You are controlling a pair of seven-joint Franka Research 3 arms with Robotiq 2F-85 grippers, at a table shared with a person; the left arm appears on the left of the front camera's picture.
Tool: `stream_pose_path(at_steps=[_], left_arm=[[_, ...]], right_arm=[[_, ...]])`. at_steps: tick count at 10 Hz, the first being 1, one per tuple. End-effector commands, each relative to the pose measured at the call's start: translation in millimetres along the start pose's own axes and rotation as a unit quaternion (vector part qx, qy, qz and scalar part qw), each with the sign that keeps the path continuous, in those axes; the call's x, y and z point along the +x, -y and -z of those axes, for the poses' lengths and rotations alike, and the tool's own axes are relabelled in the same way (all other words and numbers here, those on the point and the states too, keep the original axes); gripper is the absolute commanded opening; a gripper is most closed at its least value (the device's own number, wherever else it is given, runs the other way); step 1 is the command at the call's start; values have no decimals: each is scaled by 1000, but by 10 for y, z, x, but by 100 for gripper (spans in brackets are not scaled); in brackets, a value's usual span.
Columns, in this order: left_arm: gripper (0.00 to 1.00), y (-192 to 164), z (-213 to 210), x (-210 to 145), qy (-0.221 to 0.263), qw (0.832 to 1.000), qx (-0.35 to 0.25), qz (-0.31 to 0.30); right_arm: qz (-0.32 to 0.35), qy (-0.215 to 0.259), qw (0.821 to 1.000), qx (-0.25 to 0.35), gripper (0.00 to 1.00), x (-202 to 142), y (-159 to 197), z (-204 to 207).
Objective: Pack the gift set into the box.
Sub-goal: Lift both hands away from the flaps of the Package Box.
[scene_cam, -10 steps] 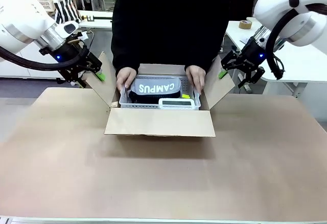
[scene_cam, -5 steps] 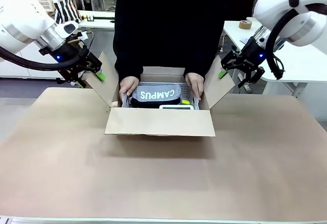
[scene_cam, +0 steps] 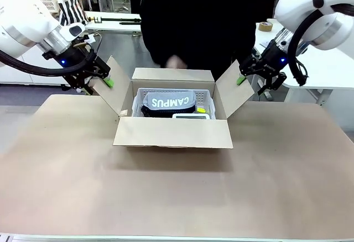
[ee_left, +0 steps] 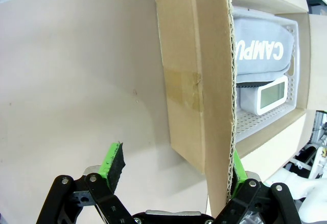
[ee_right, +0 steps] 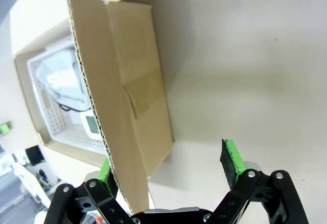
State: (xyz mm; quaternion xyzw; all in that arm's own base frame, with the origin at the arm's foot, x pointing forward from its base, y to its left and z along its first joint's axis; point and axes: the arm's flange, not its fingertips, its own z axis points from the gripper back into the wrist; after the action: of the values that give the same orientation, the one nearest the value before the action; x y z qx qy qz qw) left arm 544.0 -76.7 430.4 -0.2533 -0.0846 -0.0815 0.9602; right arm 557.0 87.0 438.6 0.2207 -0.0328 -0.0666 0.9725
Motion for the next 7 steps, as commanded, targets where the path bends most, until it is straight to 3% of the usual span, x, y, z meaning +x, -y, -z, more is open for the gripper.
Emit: stream_pose_path(at_steps=[1,7], left_arm=[[100,4,-3,-24,1,1000,8,0],[100,4,-3,-24,1,1000,8,0]], right_arm=[[7,-1,1000,-8,100,6,-58,-34],[7,-1,1000,-8,100,6,-58,-34]])
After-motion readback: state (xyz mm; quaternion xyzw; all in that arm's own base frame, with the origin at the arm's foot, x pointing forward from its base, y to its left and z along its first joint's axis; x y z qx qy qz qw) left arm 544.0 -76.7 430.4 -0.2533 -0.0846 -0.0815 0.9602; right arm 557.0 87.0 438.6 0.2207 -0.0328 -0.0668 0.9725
